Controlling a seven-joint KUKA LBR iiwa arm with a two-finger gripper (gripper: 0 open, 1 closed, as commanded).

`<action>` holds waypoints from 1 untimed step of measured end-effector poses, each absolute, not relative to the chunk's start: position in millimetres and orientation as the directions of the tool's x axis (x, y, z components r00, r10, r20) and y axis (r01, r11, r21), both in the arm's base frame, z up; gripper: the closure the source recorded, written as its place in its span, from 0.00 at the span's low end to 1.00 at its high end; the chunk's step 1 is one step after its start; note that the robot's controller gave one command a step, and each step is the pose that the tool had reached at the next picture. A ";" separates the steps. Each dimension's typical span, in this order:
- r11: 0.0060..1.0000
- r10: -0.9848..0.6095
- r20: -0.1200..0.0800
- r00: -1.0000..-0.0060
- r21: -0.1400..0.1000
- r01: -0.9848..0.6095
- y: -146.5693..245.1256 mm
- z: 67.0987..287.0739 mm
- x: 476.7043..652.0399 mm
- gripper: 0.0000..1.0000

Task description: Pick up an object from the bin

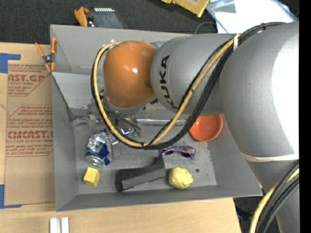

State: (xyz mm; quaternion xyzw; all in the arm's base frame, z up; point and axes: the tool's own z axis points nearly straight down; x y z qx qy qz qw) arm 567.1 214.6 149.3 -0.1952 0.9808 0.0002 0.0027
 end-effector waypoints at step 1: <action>0.945 -0.326 -0.011 -0.945 0.002 -0.326 208.9 66.3 582.3 0.00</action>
Offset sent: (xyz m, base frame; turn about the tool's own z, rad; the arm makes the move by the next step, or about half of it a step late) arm 0.0173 -0.0043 -0.0793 -0.2727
